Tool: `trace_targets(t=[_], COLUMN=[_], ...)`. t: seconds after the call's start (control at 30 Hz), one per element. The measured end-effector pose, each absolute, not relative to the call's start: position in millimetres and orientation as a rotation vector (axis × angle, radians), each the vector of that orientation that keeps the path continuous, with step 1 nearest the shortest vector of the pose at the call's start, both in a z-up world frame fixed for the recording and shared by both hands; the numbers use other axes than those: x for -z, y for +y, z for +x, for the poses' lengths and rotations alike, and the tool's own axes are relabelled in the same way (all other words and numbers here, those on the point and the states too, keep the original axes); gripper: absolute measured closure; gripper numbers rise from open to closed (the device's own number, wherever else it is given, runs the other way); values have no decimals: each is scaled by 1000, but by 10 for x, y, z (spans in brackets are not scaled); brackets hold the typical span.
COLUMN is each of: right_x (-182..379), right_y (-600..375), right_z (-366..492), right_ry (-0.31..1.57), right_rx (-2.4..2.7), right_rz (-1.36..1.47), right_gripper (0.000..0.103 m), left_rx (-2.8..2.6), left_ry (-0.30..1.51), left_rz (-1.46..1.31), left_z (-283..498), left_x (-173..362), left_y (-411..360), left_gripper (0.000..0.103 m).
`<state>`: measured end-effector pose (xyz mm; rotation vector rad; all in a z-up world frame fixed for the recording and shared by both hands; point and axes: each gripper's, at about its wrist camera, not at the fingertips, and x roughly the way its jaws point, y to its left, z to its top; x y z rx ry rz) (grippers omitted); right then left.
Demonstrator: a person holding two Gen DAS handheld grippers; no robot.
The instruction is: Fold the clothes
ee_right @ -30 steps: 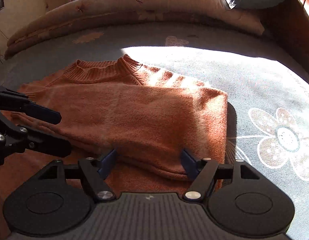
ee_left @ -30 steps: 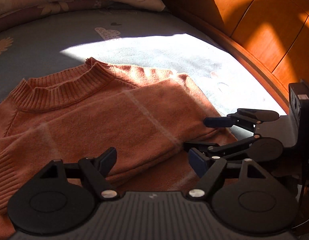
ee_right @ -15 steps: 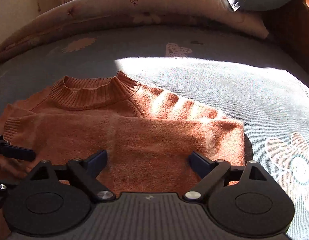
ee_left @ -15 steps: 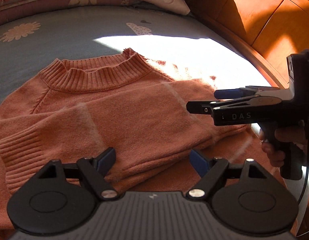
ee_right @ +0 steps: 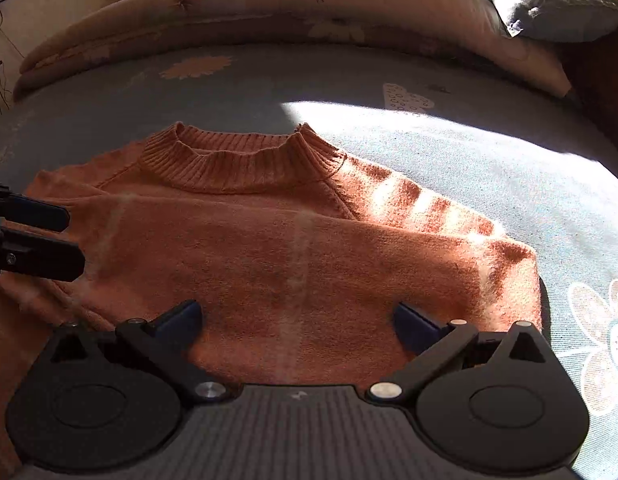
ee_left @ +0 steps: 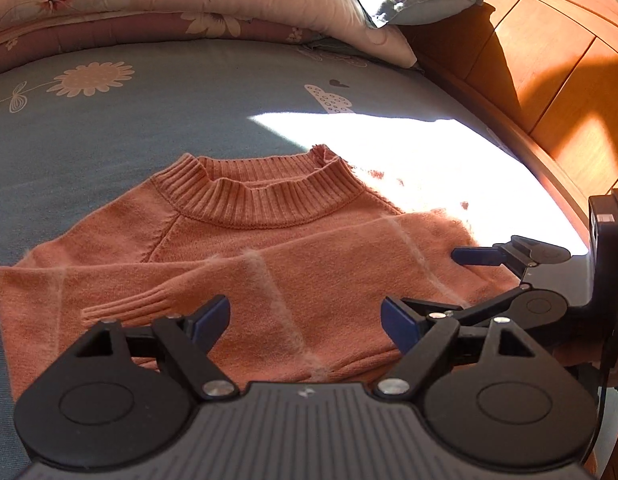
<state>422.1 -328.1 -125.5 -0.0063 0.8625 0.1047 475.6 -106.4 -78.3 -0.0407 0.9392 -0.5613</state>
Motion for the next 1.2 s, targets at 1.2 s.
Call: trace_targets(t=[1.2], right_x=[953], right_y=[-3490], right_z=[3573], right_ry=[920], right_rx=[1], right_rz=[45], right_gripper=[0], left_rx=[369], left_ry=[1030], left_rz=[-93], left_z=[4797], left_x=[558], left_y=[-1040], left_gripper=[16])
